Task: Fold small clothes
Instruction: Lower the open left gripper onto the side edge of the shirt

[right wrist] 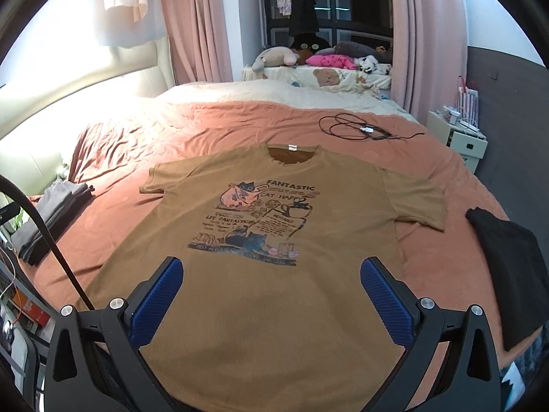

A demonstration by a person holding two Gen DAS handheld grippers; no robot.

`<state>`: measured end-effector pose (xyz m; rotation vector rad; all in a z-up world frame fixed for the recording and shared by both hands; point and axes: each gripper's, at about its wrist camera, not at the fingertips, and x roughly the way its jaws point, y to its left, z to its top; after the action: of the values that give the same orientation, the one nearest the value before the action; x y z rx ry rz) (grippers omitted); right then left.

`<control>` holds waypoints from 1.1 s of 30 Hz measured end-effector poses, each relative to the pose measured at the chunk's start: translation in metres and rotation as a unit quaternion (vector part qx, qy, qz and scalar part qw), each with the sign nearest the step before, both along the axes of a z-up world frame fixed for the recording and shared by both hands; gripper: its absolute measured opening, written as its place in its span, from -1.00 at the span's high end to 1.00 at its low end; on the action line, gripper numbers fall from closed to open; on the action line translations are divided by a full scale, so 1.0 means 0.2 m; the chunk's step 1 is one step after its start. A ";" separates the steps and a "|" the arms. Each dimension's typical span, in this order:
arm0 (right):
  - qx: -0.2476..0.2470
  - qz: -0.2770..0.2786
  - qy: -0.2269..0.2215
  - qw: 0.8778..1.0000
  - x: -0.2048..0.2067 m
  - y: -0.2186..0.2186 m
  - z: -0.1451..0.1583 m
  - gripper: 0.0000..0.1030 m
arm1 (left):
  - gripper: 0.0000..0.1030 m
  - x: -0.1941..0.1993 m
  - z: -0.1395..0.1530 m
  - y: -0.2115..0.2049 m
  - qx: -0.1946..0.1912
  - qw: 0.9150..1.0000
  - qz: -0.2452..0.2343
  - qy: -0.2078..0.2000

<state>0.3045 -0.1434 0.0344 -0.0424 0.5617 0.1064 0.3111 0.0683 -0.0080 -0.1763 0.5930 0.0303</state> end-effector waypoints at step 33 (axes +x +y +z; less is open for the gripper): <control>0.003 0.043 0.031 0.999 0.98 0.26 0.02 -1.00 | -0.33 0.99 -0.24 0.27 -0.014 0.996 -0.004 0.093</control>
<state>0.5000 -0.0923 0.0377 -0.0565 0.6225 0.1931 0.5097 0.1227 -0.0556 -0.1999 0.7795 0.0300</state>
